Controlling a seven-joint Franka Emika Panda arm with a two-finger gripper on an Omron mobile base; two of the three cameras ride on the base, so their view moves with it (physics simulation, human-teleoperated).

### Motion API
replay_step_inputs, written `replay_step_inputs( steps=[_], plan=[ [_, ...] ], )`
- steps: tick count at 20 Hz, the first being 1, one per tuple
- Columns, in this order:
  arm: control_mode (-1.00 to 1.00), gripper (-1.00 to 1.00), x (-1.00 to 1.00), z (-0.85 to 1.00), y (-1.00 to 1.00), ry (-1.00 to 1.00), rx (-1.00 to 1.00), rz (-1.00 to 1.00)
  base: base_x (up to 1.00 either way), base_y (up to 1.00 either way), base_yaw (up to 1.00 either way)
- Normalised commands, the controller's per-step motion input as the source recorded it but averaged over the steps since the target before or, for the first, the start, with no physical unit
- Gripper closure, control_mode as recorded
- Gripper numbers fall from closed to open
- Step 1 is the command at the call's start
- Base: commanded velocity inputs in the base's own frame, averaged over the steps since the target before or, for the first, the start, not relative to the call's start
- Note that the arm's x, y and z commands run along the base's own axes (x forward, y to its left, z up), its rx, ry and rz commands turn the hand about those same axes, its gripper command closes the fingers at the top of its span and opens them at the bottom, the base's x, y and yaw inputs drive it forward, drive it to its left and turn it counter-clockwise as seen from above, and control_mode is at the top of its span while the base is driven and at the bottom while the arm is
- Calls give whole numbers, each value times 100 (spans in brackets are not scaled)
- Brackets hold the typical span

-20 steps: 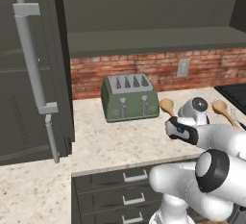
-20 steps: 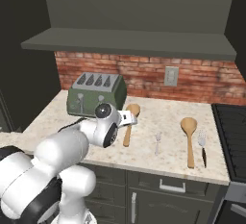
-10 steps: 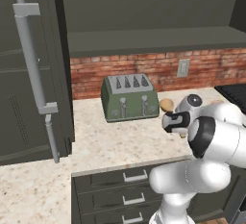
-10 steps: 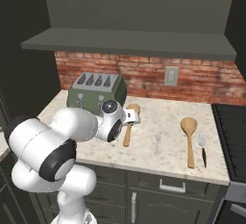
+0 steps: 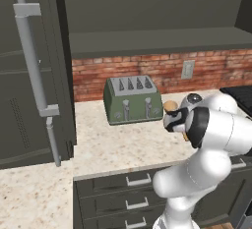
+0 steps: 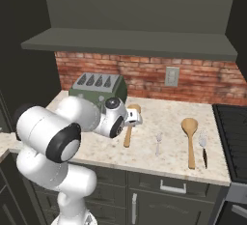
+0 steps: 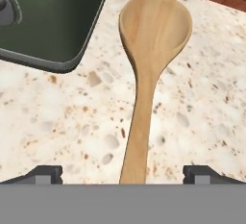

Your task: Organize the utensils by type. Pick up the wooden spoons from the counter and place them in the open cabinet. Then pick up the metallic utensils from the counter and place them in the open drawer.

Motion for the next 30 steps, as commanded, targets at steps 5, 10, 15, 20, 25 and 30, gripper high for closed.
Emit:
replay_step_inputs(
  steps=[5, 10, 15, 20, 25, 30],
  plan=[
    [-100, -100, 14, -19, -10, 2, 0, 0, 0, 0, 0],
    [-100, -100, 21, -10, -11, 2, 1, 0, 0, 0, 0],
    [-100, -100, 11, -14, -10, 3, 1, 0, 0, 0, 0],
    [-100, -100, 6, -18, -6, 2, 0, 0, 0, 0, 0],
    [-100, -100, 10, -7, -1, 0, 0, 0, 0, 0, 0],
    [-100, 100, 7, -4, 0, 0, 0, 0, 0, 0, 0]
  ],
)
